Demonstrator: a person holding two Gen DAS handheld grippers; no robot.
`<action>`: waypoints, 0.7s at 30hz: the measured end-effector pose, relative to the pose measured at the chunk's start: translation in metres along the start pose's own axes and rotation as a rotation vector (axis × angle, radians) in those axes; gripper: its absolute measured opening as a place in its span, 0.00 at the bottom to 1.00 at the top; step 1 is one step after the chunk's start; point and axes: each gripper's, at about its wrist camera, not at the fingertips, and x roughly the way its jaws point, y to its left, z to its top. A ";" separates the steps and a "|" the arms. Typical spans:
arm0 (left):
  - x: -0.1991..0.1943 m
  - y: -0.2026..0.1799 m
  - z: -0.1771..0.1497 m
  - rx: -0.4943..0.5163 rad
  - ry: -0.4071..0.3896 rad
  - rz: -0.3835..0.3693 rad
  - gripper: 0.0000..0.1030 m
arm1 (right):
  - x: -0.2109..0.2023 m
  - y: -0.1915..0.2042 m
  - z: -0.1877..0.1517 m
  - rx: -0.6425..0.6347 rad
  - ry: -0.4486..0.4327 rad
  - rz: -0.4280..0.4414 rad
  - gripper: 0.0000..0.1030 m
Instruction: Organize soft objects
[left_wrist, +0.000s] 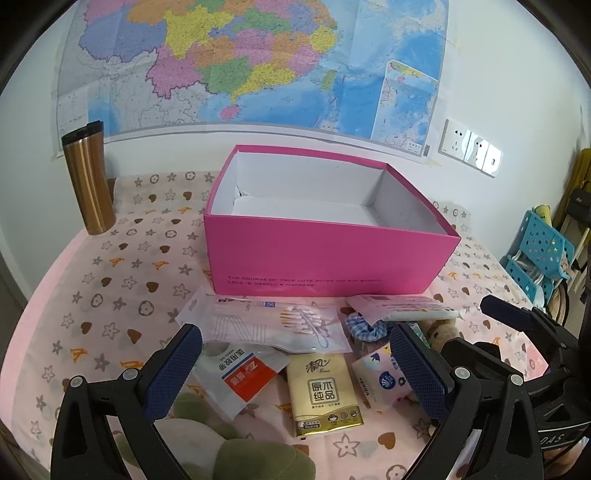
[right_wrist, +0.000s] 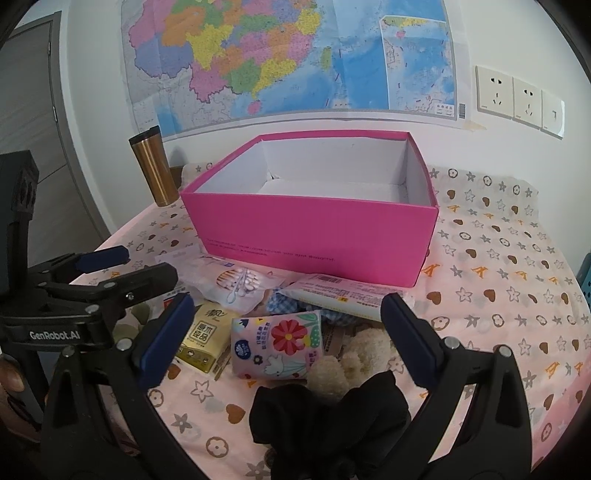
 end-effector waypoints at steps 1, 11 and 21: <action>0.000 0.000 0.000 0.000 0.001 0.000 1.00 | 0.000 0.000 0.000 0.001 0.000 0.000 0.98; 0.000 0.000 0.000 0.000 0.001 -0.001 1.00 | 0.001 0.000 -0.002 0.006 0.004 0.008 0.98; 0.001 -0.003 -0.004 0.002 0.004 -0.002 1.00 | 0.002 -0.001 -0.001 0.012 0.007 0.019 0.98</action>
